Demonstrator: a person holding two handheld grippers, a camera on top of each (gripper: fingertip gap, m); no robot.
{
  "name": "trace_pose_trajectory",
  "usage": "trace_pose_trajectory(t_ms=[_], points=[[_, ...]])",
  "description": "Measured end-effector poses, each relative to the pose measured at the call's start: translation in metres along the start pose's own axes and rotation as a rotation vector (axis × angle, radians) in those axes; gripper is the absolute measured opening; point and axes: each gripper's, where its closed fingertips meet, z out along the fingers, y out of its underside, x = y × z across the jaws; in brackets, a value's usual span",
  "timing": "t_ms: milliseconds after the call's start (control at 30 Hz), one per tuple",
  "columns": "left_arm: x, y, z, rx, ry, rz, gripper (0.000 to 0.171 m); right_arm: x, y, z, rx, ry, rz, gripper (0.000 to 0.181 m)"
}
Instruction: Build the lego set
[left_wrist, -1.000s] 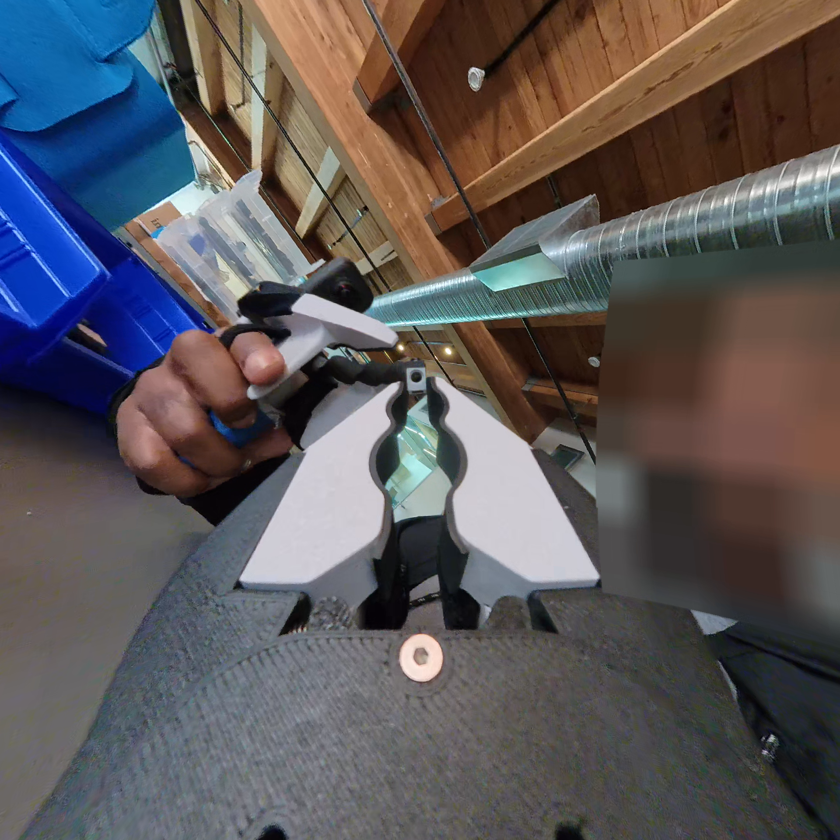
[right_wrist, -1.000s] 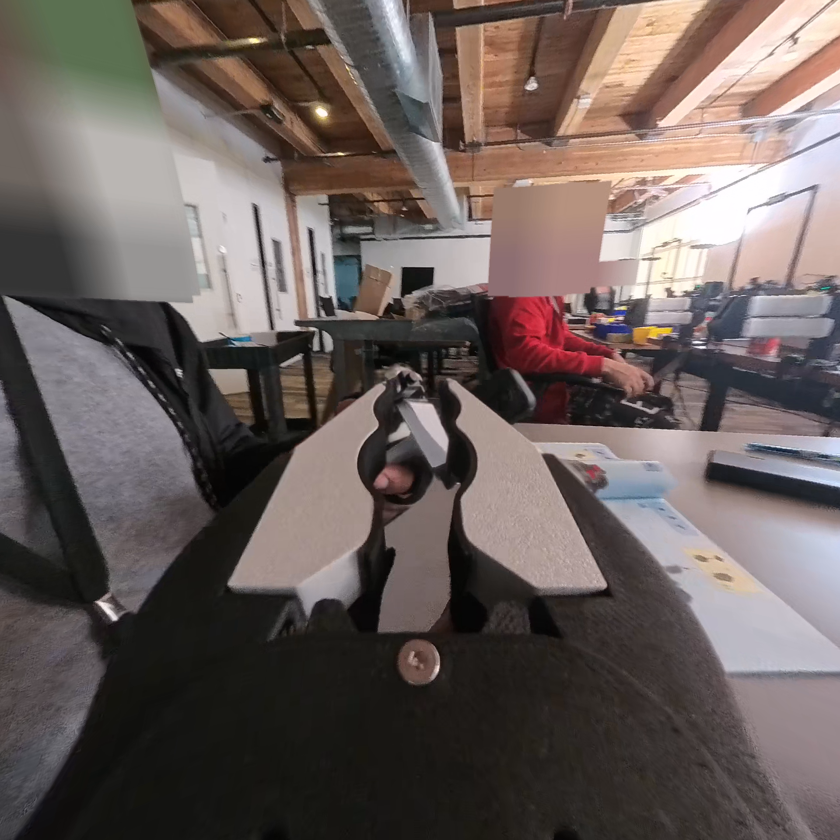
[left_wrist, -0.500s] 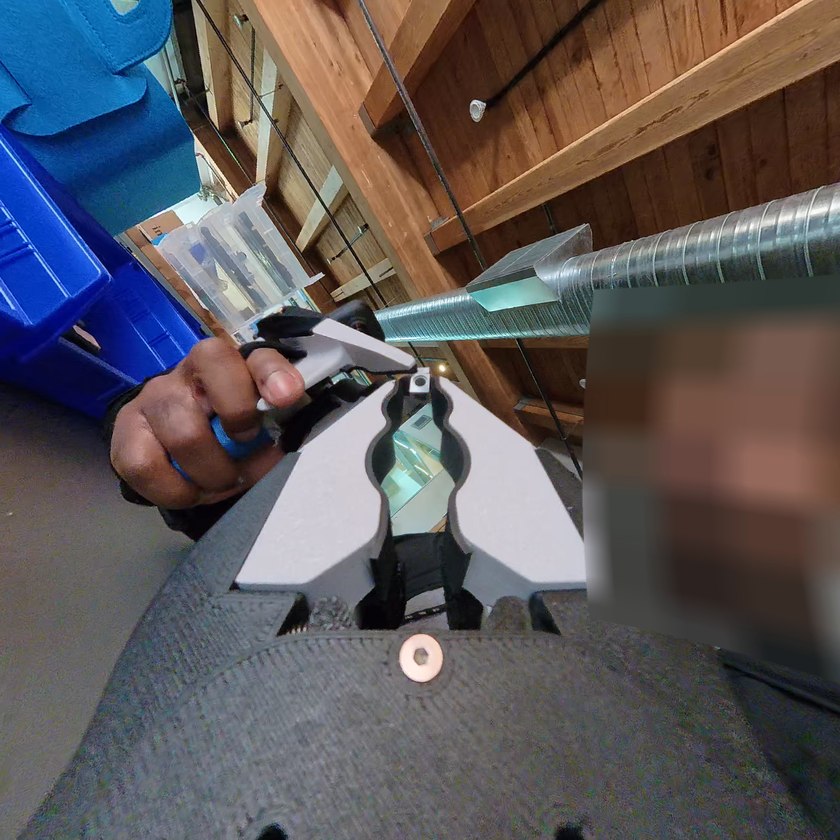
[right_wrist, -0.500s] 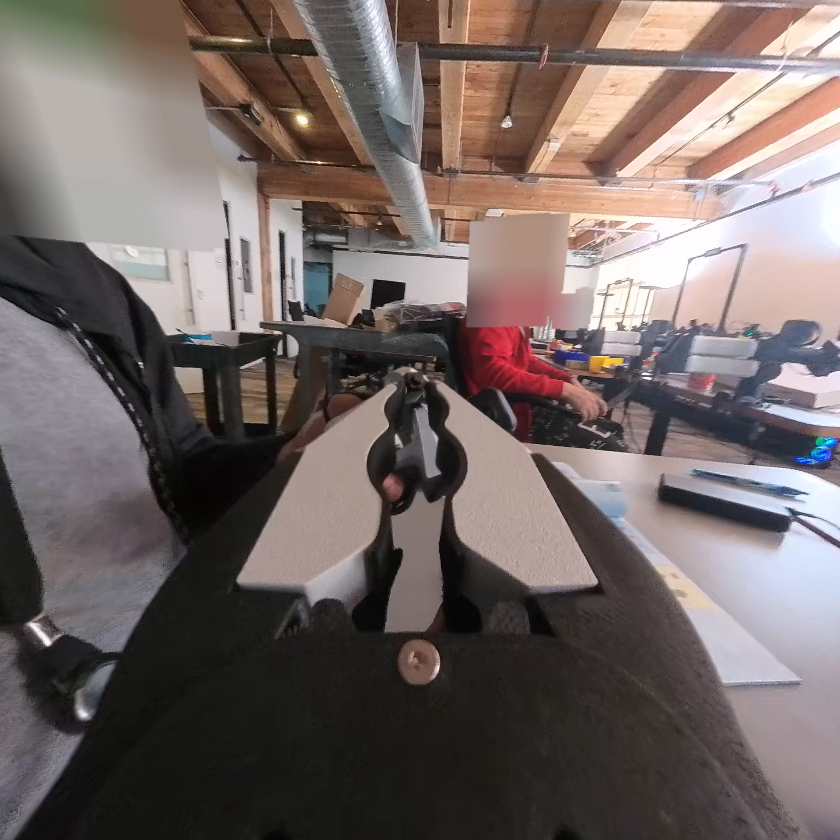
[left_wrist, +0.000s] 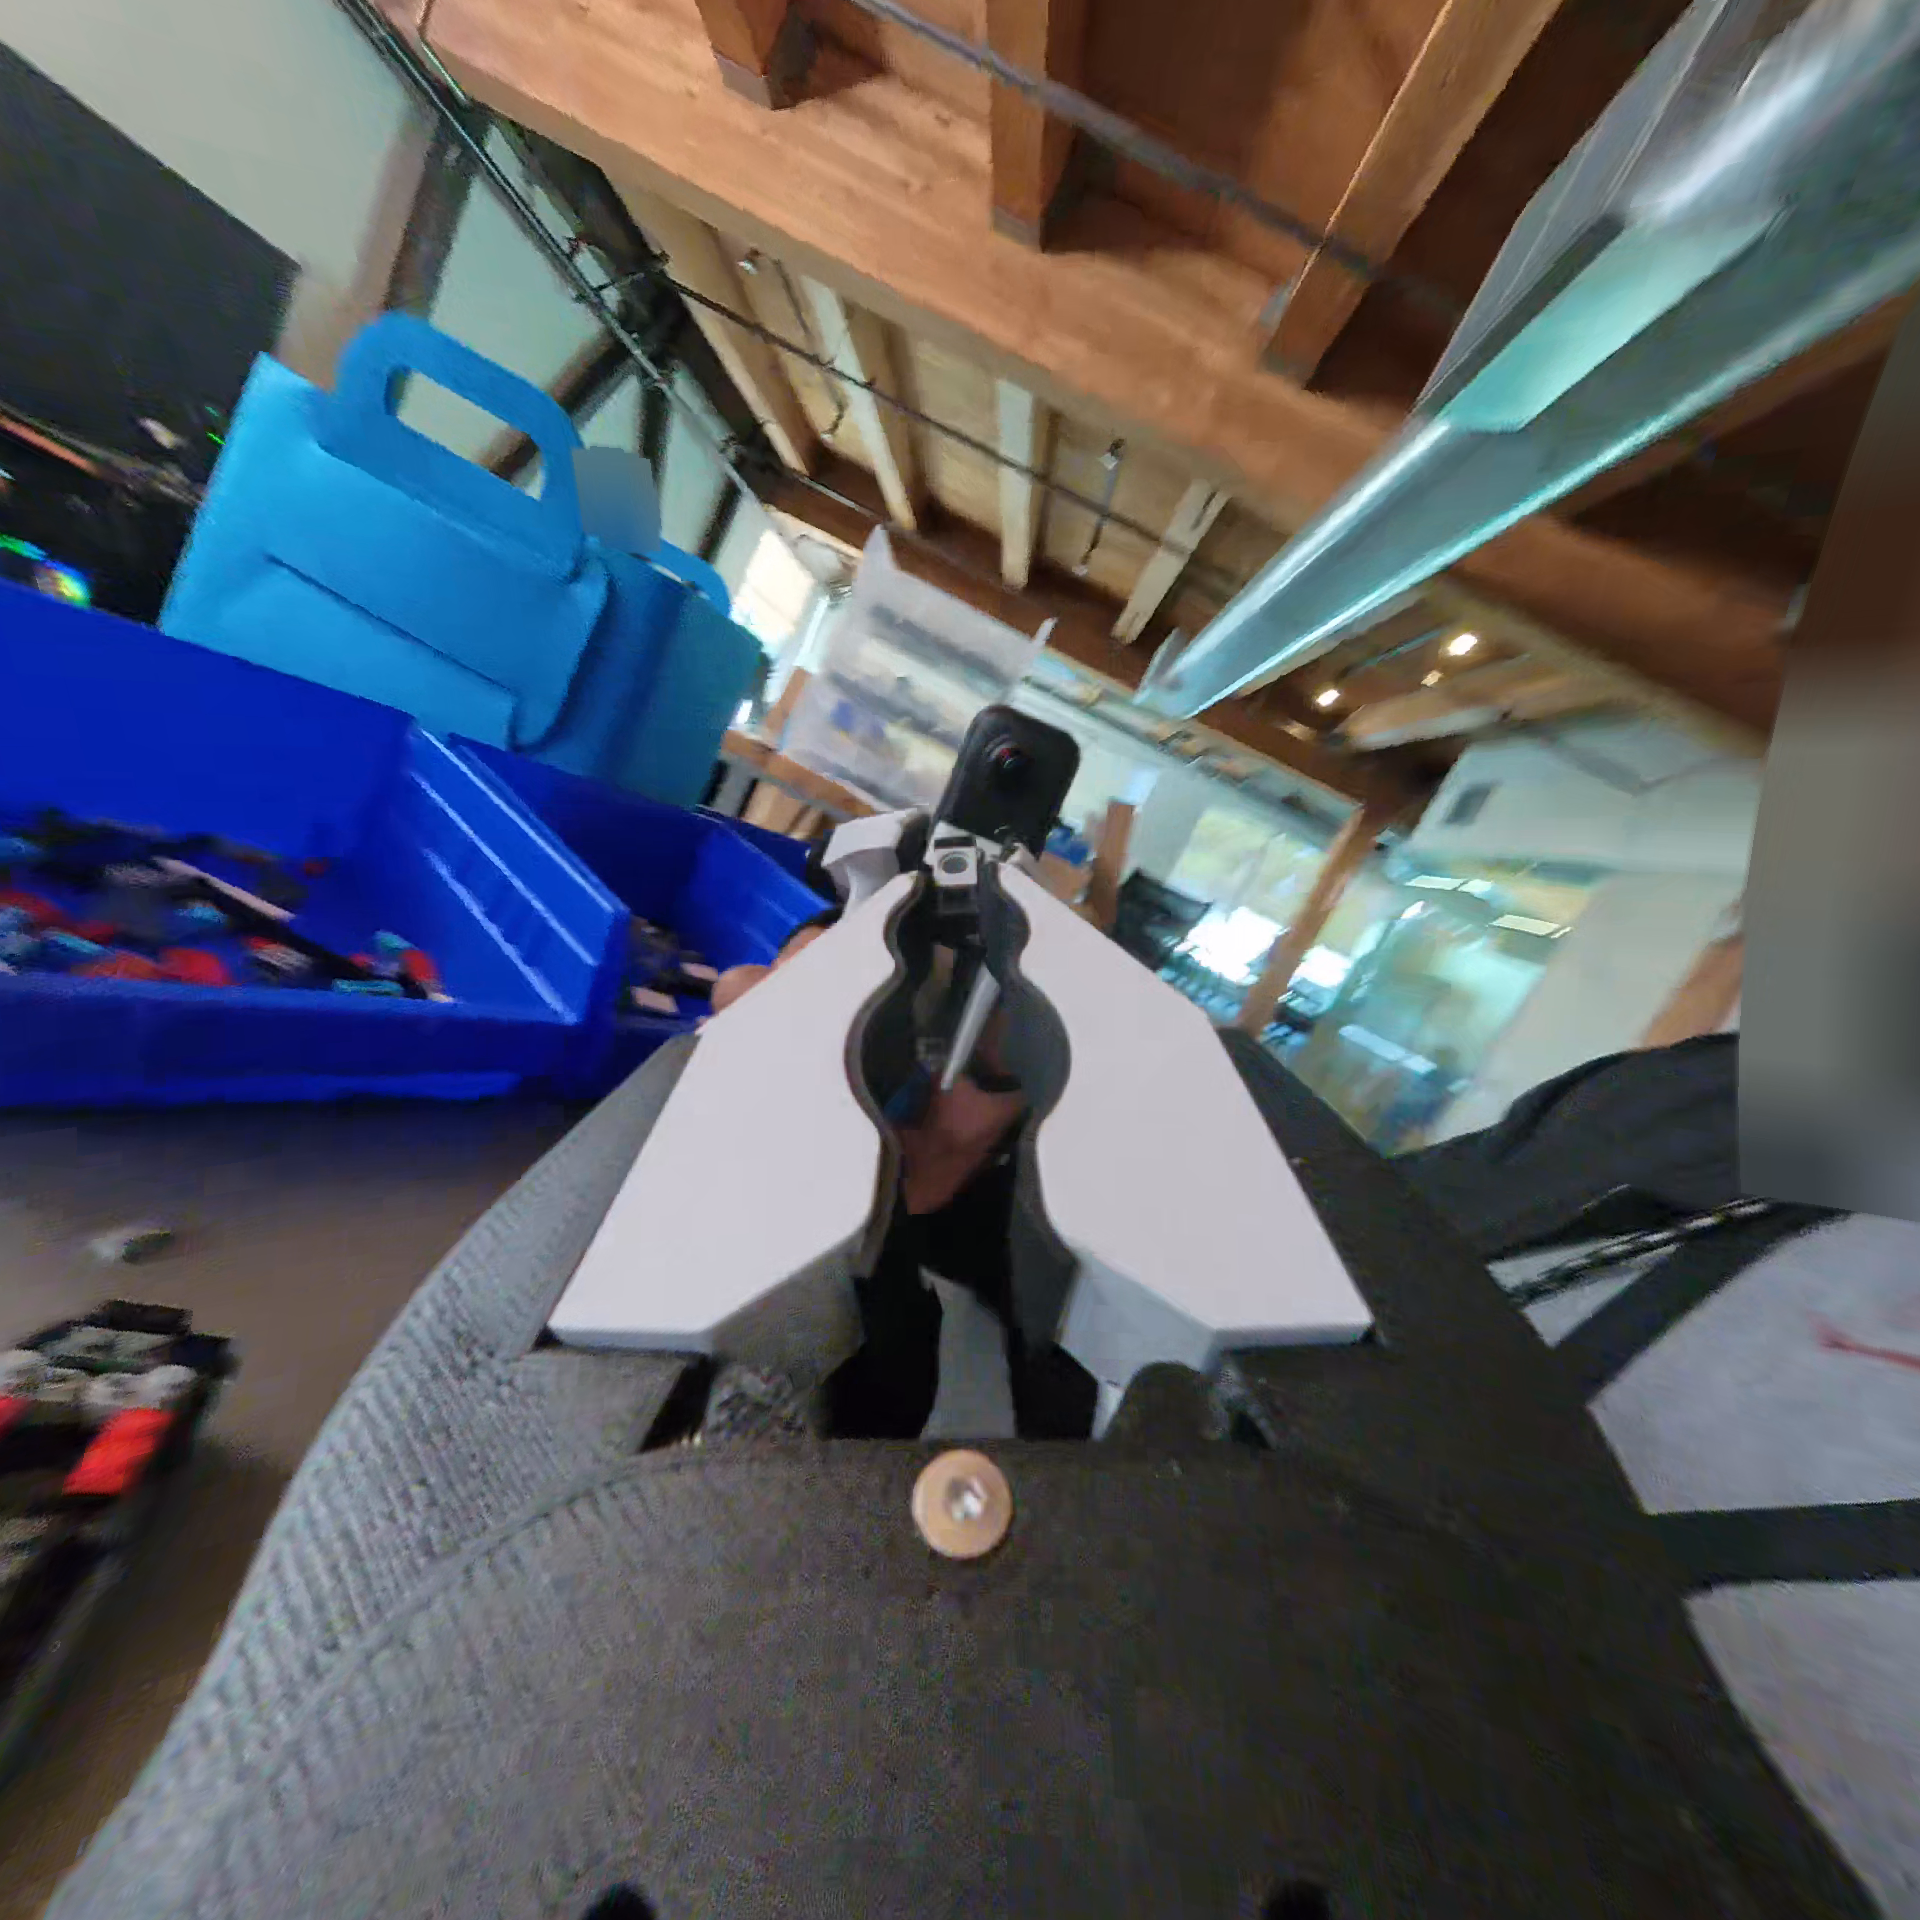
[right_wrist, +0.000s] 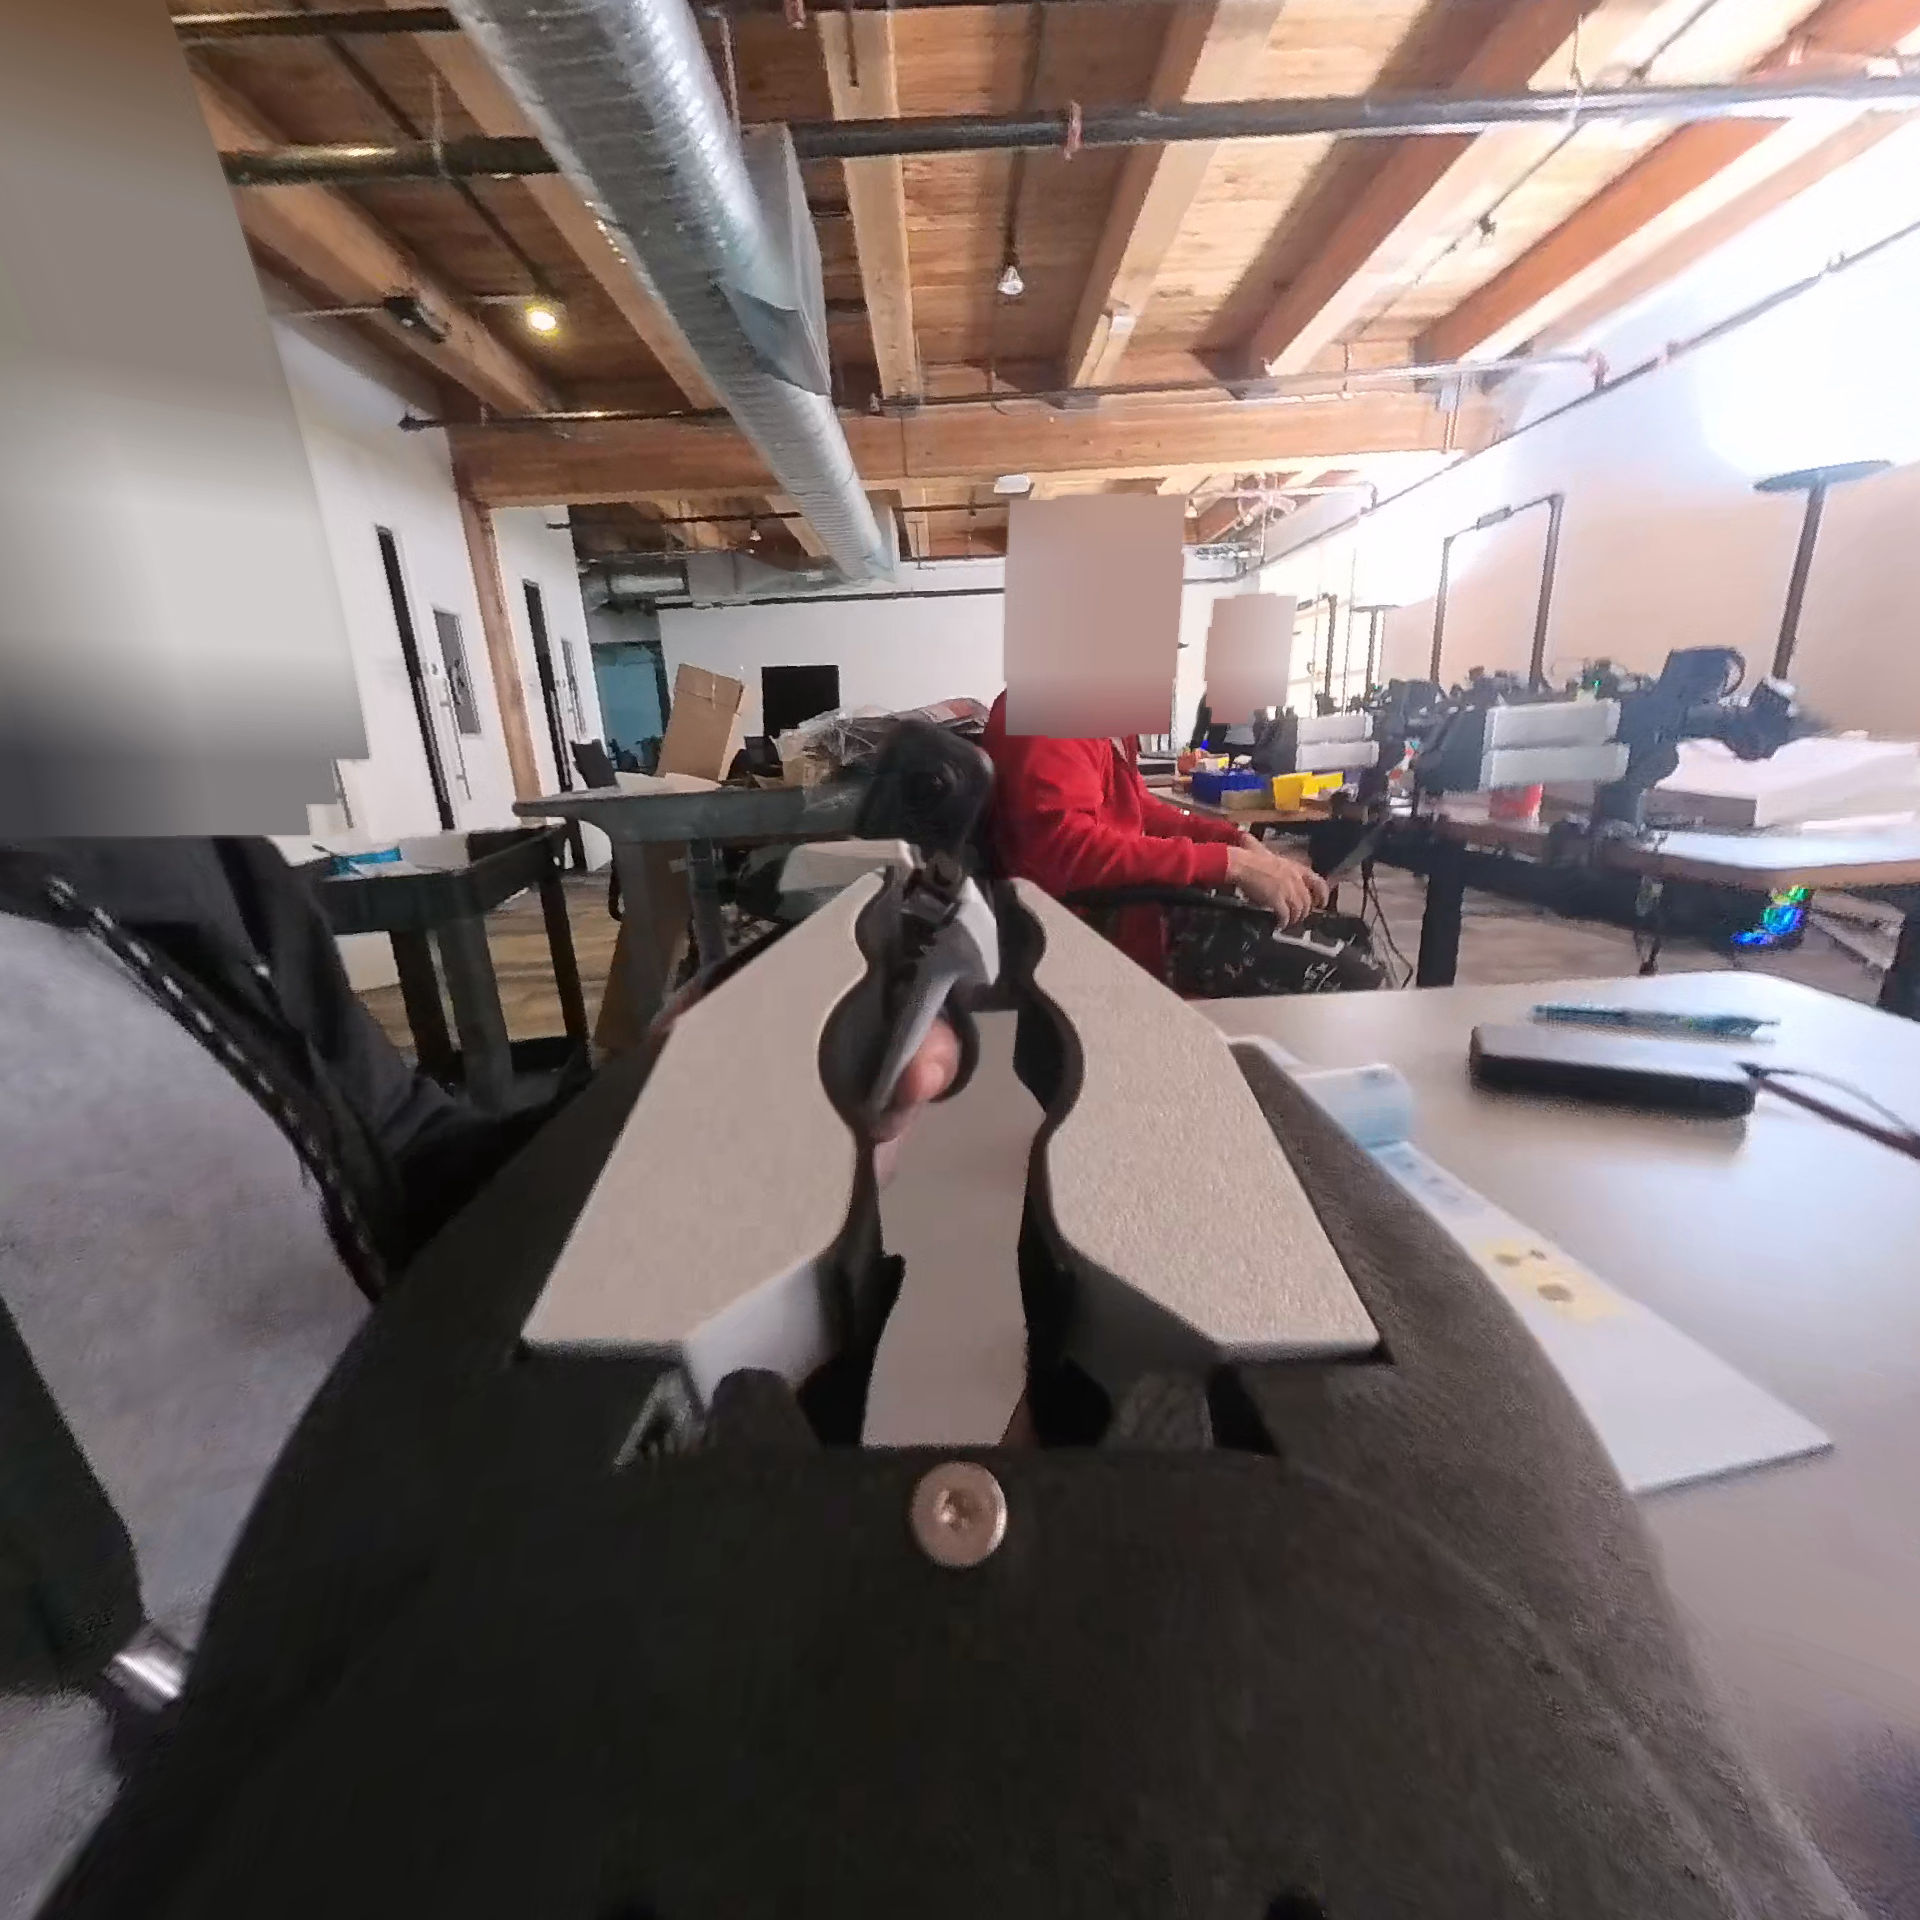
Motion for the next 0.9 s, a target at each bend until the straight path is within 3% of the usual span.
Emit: trace_pose_trajectory(t_ms=[100, 300, 900], points=[[0.005, 0.000, 0.002, -0.030, -0.029, 0.110, 0.008, -0.005, -0.001, 0.003, -0.002, -0.021, 0.076, 0.020], [0.007, 0.002, 0.002, -0.051, -0.045, 0.180, 0.008, -0.011, -0.002, 0.005, -0.014, -0.043, 0.124, 0.018], [0.010, 0.002, 0.002, -0.075, -0.050, 0.224, 0.008, -0.013, -0.003, 0.005, -0.010, -0.076, 0.156, 0.009]])
